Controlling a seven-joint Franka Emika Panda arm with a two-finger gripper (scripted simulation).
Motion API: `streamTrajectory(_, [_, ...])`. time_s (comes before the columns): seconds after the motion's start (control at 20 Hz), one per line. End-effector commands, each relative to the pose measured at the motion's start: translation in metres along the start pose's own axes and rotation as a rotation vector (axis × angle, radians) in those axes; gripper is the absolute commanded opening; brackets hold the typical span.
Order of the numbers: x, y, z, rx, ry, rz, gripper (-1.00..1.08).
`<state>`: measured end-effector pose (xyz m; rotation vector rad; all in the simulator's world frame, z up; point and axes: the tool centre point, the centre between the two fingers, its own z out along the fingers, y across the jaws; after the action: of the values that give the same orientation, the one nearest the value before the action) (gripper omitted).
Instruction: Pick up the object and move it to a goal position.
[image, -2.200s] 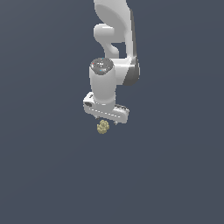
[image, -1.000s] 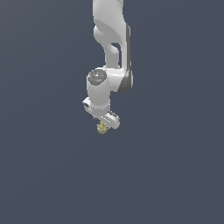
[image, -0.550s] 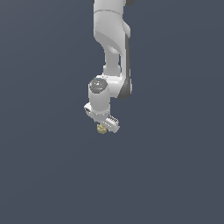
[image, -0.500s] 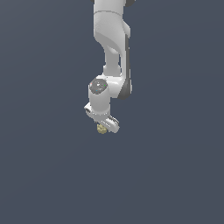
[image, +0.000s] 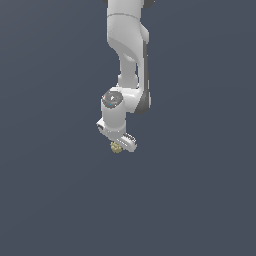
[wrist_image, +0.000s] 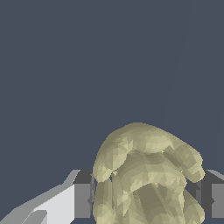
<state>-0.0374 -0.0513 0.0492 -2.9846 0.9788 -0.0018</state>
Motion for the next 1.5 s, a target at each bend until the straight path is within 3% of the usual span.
streamTrajectory(0.0, [0.0,0.001,0.001,-0.001,-0.001,0.001,-1.0])
streamTrajectory(0.3, [-0.001,-0.006,0.0,0.0,0.0,0.0,-1.0])
streamTrajectory(0.55, [-0.007,-0.03,-0.001,0.0,0.0,0.0,-1.0])
streamTrajectory(1.45, [-0.043,-0.199,-0.009,-0.001,0.0,0.001,-1.0])
